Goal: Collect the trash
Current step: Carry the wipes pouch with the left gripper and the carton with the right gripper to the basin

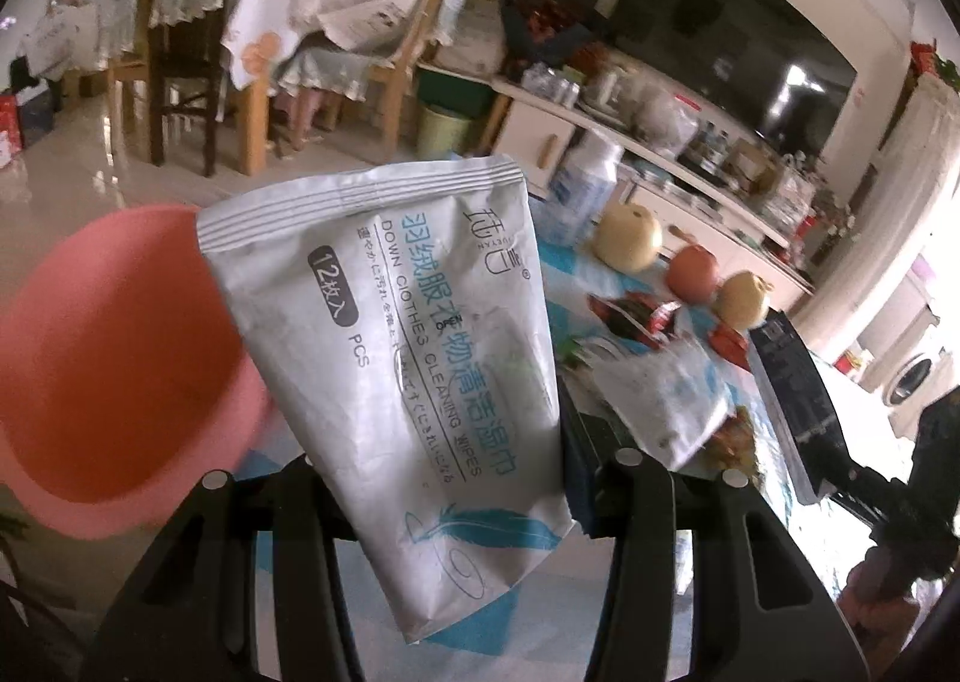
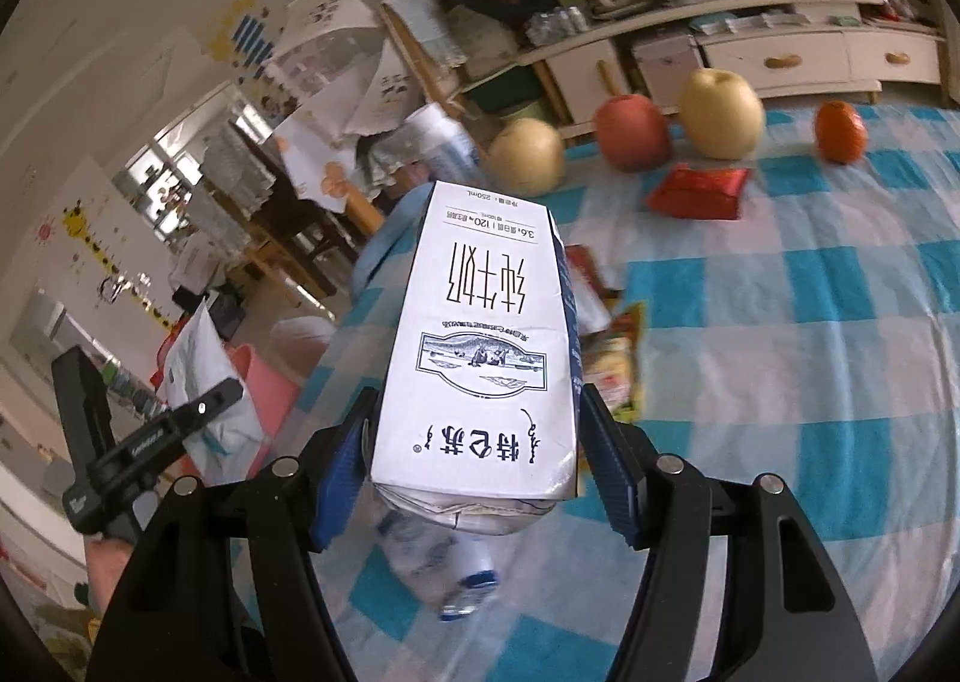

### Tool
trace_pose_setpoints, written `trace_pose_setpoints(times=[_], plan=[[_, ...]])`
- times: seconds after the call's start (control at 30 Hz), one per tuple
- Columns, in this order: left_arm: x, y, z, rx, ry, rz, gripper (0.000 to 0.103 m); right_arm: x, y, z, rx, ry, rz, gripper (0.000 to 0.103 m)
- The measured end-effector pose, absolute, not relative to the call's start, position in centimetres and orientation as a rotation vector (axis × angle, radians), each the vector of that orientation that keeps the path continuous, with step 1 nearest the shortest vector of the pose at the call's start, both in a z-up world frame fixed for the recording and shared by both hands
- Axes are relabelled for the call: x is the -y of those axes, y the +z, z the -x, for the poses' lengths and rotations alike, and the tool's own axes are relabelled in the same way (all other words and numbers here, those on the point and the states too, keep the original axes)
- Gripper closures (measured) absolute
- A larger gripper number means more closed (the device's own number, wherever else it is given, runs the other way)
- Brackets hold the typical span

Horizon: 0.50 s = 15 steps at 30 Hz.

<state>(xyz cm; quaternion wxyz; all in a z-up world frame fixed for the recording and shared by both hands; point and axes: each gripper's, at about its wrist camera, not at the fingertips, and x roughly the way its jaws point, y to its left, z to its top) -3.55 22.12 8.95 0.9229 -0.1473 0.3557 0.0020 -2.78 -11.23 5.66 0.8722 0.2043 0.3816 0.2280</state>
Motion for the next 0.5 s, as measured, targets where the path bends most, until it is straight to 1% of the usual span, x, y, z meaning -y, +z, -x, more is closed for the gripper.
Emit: trace_pose_setpoints(times=[0.3,0.5], plan=[[-26.8,10.4,4.5,-0.683,0.129,0.291,0.054,5.5,7.6,3.4,-0.777,0.55,-0.379,0.037],[-30.2,10.9,5.0,-0.661,0.21,0.306,0.054,-0.6,8.8,4.0,-0.777,0.625,-0.322,0.037]])
